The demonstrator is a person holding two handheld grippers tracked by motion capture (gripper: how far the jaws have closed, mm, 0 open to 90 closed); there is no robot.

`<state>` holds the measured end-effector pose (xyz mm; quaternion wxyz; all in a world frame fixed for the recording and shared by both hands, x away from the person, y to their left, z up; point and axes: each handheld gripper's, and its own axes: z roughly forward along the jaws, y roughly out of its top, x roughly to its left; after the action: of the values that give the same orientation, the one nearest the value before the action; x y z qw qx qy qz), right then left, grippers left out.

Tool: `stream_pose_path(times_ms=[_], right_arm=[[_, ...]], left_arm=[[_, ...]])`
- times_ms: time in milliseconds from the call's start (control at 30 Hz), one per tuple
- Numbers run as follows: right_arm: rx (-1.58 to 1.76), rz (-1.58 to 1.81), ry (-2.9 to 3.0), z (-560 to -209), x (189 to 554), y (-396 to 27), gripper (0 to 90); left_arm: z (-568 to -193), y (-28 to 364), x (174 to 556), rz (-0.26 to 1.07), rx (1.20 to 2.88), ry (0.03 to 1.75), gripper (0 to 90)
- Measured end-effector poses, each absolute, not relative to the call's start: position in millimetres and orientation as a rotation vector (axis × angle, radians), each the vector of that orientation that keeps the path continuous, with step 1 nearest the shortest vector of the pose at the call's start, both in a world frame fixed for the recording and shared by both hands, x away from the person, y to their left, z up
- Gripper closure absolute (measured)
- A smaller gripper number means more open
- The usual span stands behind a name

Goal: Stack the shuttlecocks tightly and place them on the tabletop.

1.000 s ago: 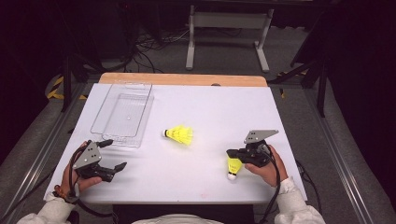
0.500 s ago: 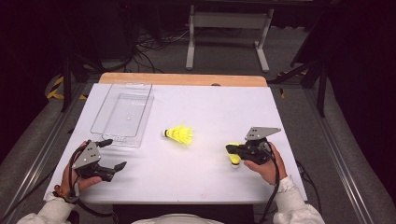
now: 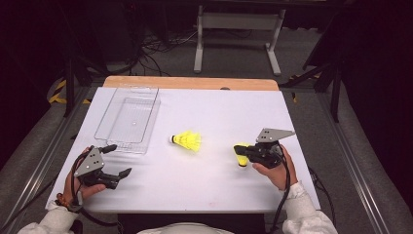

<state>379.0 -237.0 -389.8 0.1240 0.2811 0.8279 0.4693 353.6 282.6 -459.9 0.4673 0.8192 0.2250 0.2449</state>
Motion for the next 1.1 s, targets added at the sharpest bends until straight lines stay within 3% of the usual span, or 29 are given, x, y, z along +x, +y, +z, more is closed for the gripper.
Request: stream_pose_path(times_ms=[1100], right_arm=[[0.77,1.396,2.379,-381,414,-185,90.0]], left_arm=[[-461,284,353,0.591,2.0,0.553,6.3]])
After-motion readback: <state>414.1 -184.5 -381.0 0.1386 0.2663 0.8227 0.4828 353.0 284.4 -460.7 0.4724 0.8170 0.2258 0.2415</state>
